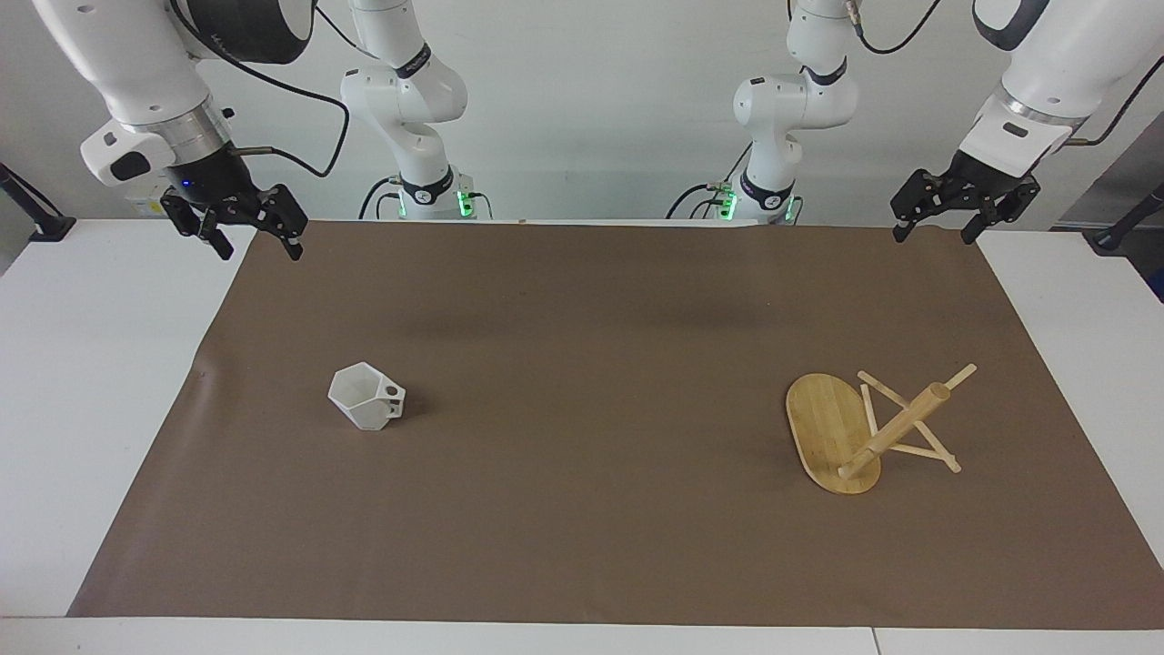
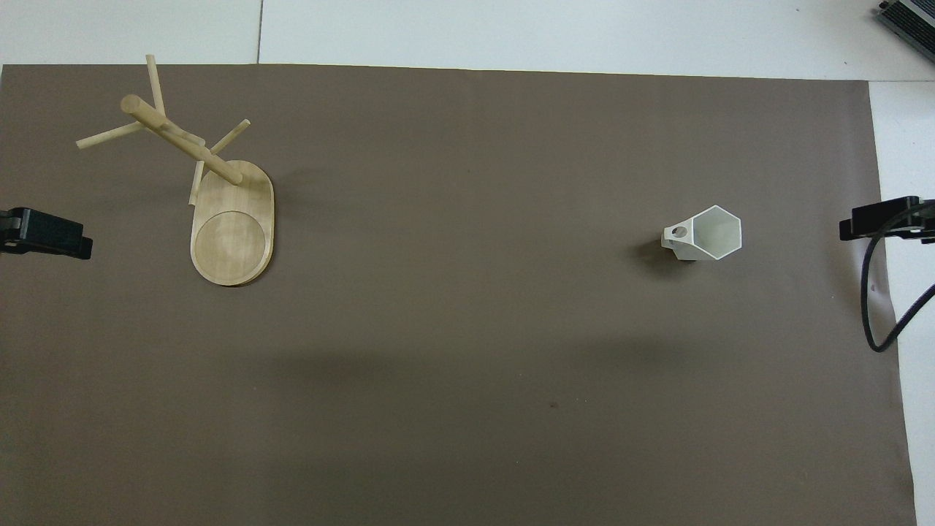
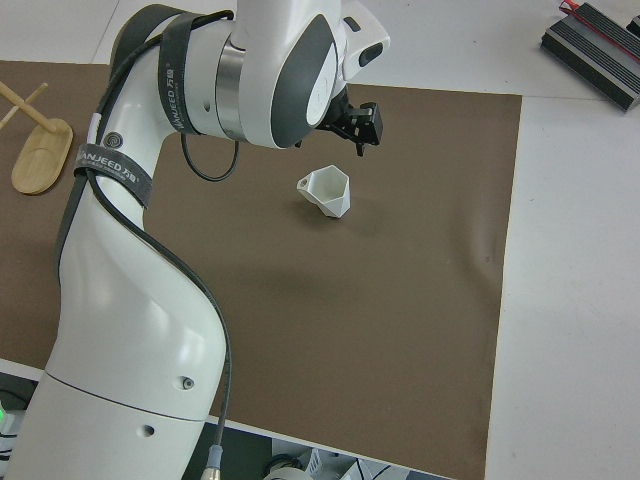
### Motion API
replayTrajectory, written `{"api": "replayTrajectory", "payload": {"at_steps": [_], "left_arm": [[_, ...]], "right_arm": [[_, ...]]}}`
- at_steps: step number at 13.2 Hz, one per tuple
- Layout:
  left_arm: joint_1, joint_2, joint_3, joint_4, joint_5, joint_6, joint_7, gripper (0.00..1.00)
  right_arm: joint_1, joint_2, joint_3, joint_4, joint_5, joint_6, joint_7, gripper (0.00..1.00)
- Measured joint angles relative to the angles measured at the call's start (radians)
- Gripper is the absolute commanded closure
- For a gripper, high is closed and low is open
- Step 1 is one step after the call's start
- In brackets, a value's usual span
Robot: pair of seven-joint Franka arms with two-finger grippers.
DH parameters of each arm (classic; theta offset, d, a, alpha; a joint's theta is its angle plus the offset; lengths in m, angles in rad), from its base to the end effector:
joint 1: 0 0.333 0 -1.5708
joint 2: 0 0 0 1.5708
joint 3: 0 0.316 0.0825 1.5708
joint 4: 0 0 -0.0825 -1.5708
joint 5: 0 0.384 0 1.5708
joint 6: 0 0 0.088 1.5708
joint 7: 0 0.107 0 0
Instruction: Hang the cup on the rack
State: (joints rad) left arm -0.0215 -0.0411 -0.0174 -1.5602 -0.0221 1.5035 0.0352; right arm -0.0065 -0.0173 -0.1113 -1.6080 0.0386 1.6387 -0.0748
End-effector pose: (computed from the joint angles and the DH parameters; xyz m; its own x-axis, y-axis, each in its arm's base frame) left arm 0.5345 -0.0235 0.6460 0.9970 -0.0755 -0.0148 -0.0751 -0.9969 0.0219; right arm 0.5522 -0.0620 0.6226 0.9977 -0.0456 0.0507 -0.0437 -0.9984 -0.0368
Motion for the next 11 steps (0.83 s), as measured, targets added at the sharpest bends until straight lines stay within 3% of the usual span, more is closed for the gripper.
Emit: {"api": "replayTrajectory", "payload": {"at_steps": [7,11], "left_arm": [[0.0,0.0,0.0,0.0,0.0,0.0,0.0,0.0],[0.0,0.0,0.0,0.0,0.0,0.0,0.0,0.0]], "right_arm": [[0.004,0.0,0.009,0.0,-0.036,0.004,0.0,0.0],[0.005,-0.001,0.012,-0.036,-0.036,0.089,0.0,0.0]]}}
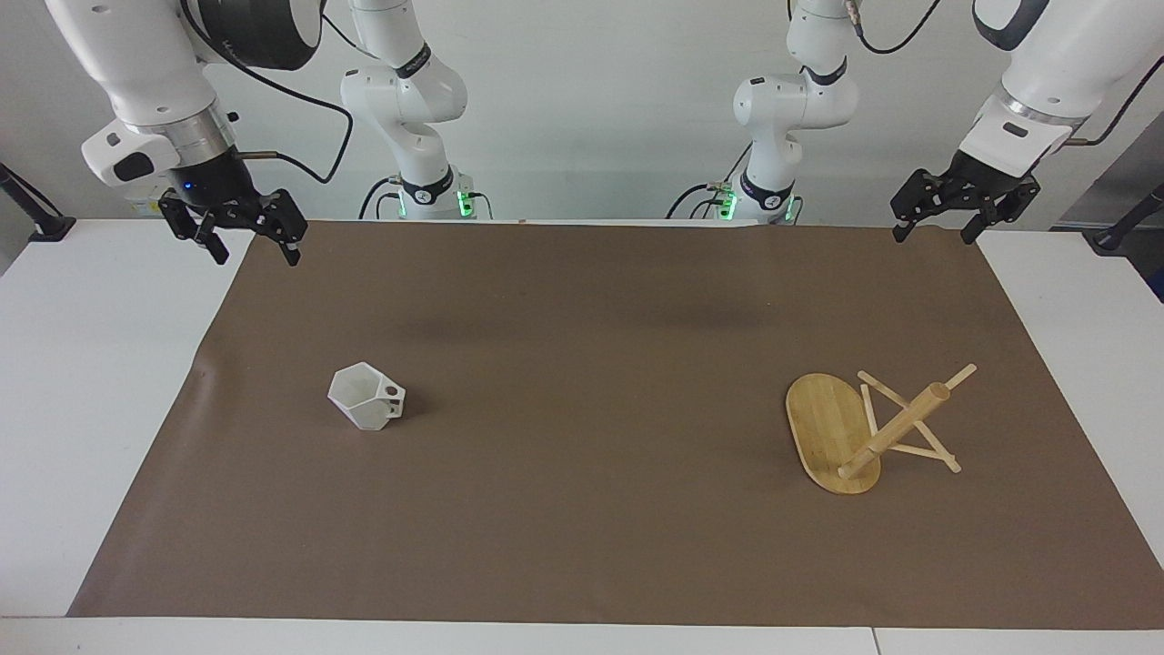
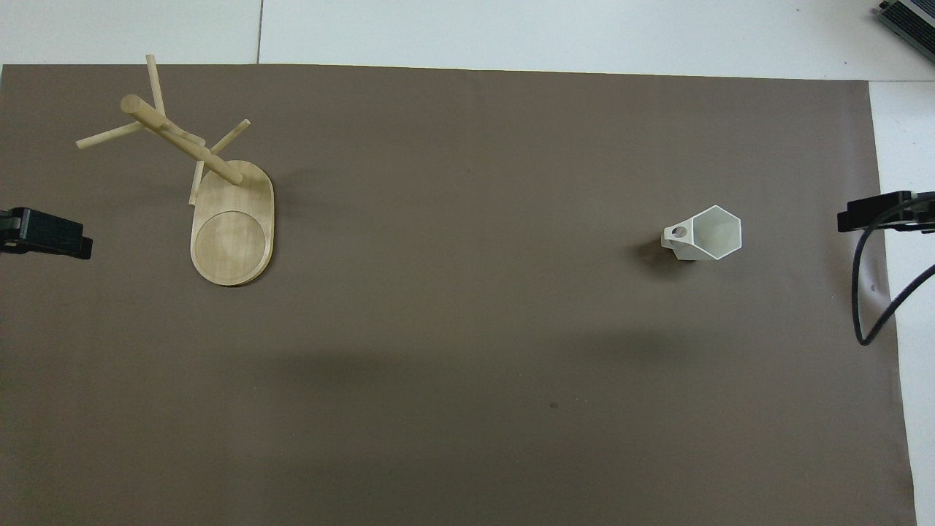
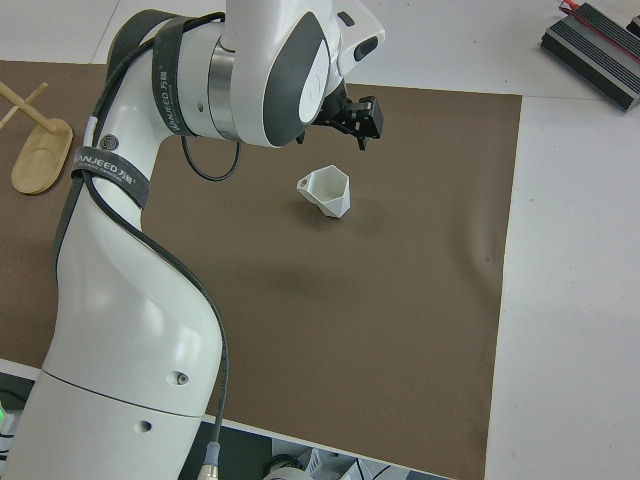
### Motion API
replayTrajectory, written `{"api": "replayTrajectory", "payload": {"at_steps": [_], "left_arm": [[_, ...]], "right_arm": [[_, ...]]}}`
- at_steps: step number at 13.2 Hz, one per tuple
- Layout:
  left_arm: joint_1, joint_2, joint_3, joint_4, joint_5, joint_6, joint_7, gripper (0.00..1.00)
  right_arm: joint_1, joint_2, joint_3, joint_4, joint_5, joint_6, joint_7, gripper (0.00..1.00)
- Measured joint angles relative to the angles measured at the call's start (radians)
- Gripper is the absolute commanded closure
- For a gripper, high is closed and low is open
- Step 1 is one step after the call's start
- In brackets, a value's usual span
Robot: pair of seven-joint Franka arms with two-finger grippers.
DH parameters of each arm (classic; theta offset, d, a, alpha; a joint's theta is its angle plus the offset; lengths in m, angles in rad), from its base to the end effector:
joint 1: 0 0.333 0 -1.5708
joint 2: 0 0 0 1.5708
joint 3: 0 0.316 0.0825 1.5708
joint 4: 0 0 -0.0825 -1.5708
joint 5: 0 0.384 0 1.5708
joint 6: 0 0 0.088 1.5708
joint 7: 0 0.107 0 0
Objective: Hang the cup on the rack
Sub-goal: 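Move the right gripper to the white hexagonal cup's rim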
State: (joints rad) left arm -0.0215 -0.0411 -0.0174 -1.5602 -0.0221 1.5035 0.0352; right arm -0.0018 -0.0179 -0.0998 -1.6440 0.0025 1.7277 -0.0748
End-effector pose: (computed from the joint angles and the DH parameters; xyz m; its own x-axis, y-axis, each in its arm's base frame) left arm 0.5345 -0.0235 0.6460 0.9970 -0.0755 -0.0148 -0.0751 -0.9969 0.0219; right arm 0.5603 -0.0574 0.6140 0.9945 -0.0268 0.1014 -0.0273 -0.9996 0.0033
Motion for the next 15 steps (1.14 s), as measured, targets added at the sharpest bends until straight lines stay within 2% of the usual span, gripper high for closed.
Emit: {"api": "replayTrajectory", "payload": {"at_steps": [3,6,11,15], "left_arm": [[0.0,0.0,0.0,0.0,0.0,0.0,0.0,0.0],[0.0,0.0,0.0,0.0,0.0,0.0,0.0,0.0],[0.0,0.0,0.0,0.0,0.0,0.0,0.0,0.0],[0.0,0.0,0.0,0.0,0.0,0.0,0.0,0.0]], "right_arm": [[0.001,0.005,0.002,-0.114,0.0,0.155,0.0,0.0],[0.023,0.047,0.003,-0.194,0.0,0.293,0.0,0.0],[0.03,0.17,0.004,-0.217,0.0,0.44,0.0,0.0],[0.031,0.21,0.005,-0.249,0.0,0.529,0.0,0.0]]}}
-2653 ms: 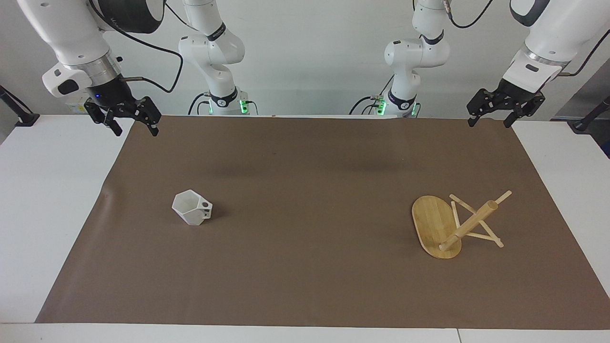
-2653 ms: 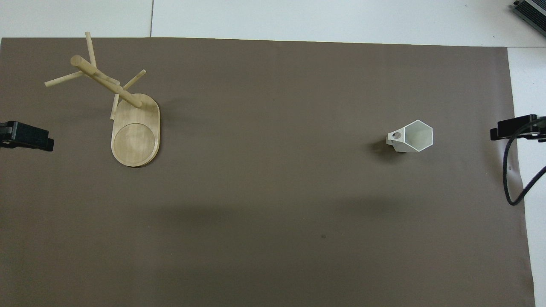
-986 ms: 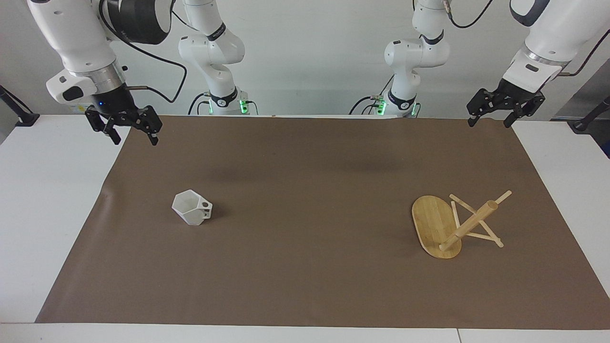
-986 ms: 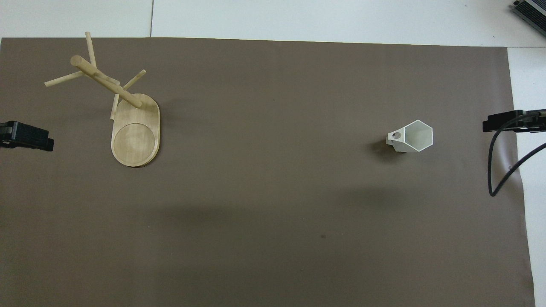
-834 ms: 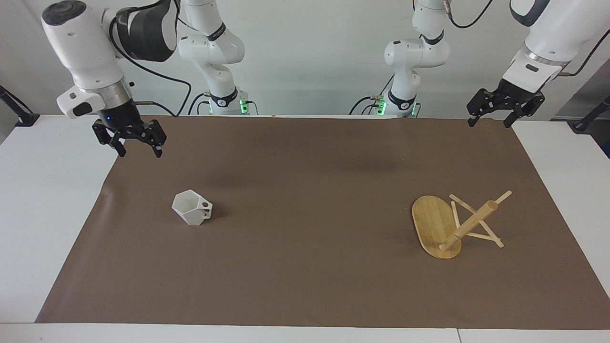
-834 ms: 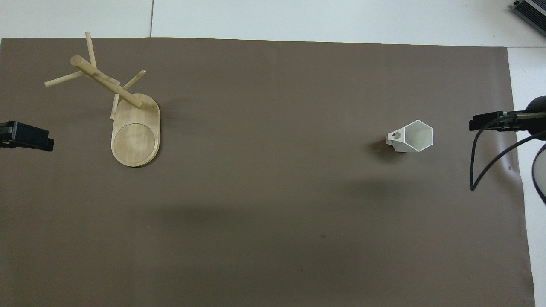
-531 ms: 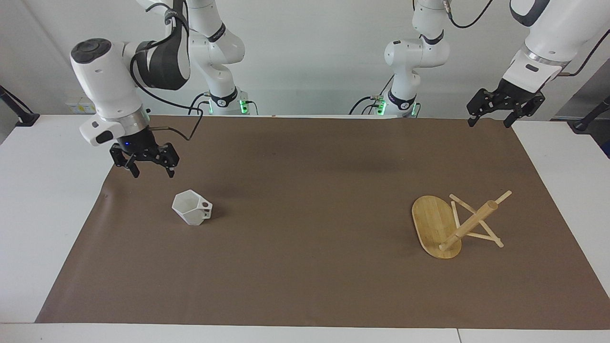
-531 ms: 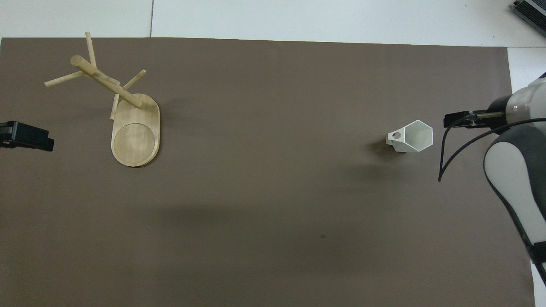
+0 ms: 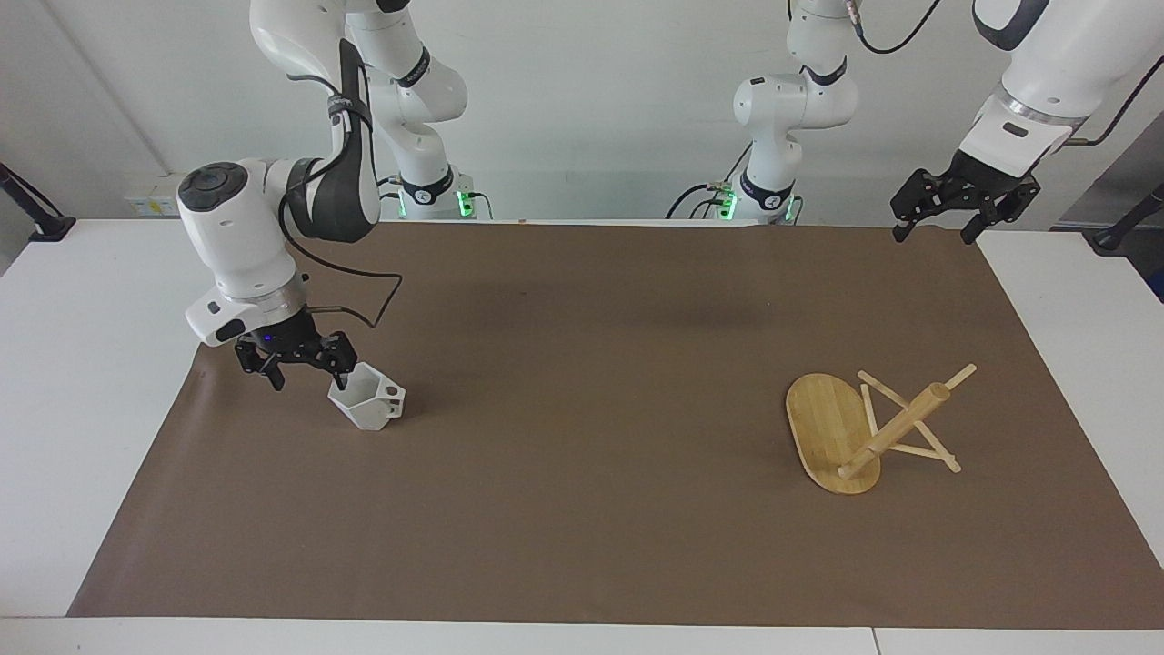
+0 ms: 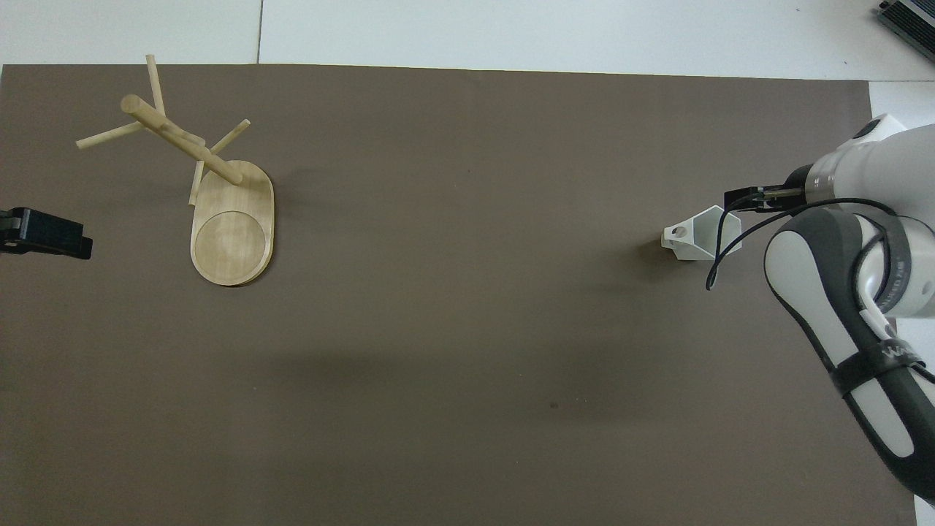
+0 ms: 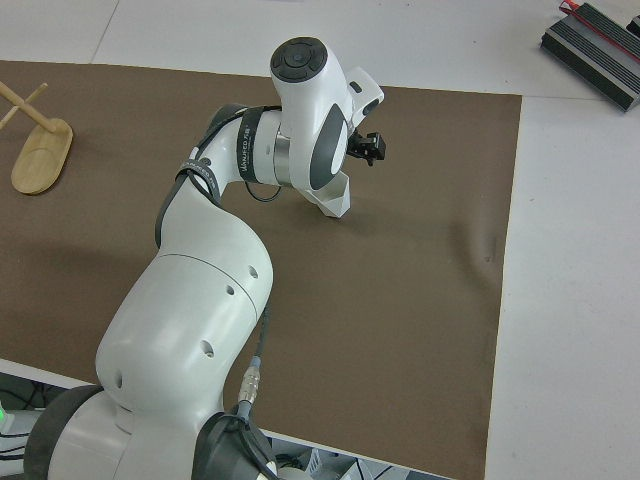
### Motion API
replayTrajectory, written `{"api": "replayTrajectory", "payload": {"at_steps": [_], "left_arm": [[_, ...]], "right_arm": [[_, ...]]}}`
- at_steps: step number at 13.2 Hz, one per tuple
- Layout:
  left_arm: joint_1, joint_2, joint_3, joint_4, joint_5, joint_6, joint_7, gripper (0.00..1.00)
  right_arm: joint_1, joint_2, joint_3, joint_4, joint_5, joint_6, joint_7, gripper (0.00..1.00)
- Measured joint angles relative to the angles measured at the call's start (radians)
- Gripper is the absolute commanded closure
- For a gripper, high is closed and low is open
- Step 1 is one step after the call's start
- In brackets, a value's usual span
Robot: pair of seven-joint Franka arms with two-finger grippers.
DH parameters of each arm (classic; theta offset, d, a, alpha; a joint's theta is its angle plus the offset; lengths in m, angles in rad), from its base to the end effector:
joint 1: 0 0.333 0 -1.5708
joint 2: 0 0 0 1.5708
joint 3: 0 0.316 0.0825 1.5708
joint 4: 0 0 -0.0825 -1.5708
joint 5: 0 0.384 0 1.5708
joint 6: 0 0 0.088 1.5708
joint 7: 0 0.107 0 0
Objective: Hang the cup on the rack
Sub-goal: 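Move the right gripper to the white hexagonal cup's rim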
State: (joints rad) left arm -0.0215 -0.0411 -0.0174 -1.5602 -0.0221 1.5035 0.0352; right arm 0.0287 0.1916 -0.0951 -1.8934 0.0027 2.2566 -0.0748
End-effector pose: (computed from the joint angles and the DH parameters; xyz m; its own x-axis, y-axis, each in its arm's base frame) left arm 0.5345 -0.0235 0.6460 0.9970 -0.0755 -0.0148 -0.0751 -0.9969 0.0219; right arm 0.6198 -0.0385 0.4206 0.9854 0.0125 0.1699 0.0077 -0.9996 0.0285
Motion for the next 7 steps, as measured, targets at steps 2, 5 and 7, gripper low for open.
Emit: {"api": "replayTrajectory", "payload": {"at_steps": [2,5,7], "left_arm": [[0.0,0.0,0.0,0.0,0.0,0.0,0.0,0.0],[0.0,0.0,0.0,0.0,0.0,0.0,0.0,0.0],[0.0,0.0,0.0,0.0,0.0,0.0,0.0,0.0]], "right_arm": [[0.001,0.005,0.005,-0.022,0.0,0.035,0.0,0.0],[0.001,0.023,0.018,-0.043,0.0,0.074,0.004,0.0],[0.001,0.036,0.023,-0.056,0.0,0.115,0.004,0.0]]}}
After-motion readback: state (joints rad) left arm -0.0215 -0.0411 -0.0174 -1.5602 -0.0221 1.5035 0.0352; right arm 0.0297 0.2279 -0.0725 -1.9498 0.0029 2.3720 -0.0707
